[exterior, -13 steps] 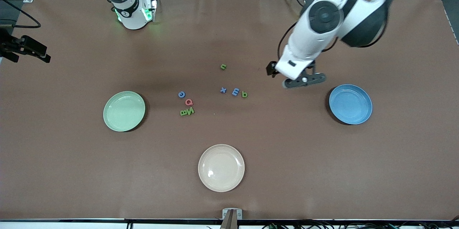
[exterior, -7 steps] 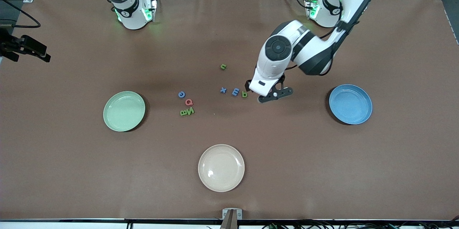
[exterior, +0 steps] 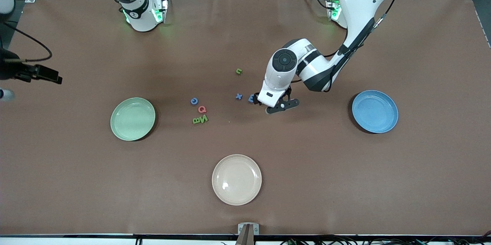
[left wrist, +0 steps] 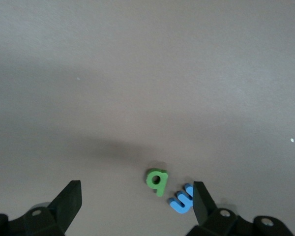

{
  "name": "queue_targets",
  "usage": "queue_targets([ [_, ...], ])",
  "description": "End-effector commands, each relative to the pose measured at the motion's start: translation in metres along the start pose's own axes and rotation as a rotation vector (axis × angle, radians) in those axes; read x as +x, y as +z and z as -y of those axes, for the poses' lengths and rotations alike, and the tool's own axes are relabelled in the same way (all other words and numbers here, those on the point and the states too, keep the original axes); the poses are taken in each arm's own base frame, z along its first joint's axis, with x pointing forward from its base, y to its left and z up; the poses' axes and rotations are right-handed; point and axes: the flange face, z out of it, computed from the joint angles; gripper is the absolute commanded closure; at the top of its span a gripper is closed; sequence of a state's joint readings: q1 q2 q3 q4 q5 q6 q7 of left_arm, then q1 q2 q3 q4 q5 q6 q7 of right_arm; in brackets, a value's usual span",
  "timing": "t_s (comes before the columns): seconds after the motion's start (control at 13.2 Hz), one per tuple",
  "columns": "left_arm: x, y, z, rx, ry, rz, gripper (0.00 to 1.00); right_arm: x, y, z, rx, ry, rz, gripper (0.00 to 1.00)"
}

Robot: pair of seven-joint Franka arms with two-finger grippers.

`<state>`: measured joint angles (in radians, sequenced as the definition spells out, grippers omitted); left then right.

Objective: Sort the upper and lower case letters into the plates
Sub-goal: 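Grasp the green q with the left gripper while the right gripper reaches letters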

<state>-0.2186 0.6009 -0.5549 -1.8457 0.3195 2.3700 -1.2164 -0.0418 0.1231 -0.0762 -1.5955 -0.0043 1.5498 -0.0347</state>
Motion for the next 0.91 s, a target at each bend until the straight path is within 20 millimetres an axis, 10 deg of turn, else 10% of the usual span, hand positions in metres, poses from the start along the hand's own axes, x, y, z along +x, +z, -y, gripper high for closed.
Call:
queue_targets([
  [0.0, -0.015, 0.018, -0.008, -0.024, 0.009, -0.002, 0.02, 0.038, 0.029, -0.003, 0.002, 0.001, -0.003, 0.00],
  [0.3, -0.024, 0.049, -0.003, 0.026, 0.069, -0.015, 0.16, 0.066, 0.081, 0.028, 0.009, -0.012, 0.033, 0.00],
  [0.83, -0.040, 0.062, -0.005, 0.045, 0.108, -0.013, 0.24, 0.062, 0.127, 0.159, 0.040, 0.211, 0.024, 0.00],
])
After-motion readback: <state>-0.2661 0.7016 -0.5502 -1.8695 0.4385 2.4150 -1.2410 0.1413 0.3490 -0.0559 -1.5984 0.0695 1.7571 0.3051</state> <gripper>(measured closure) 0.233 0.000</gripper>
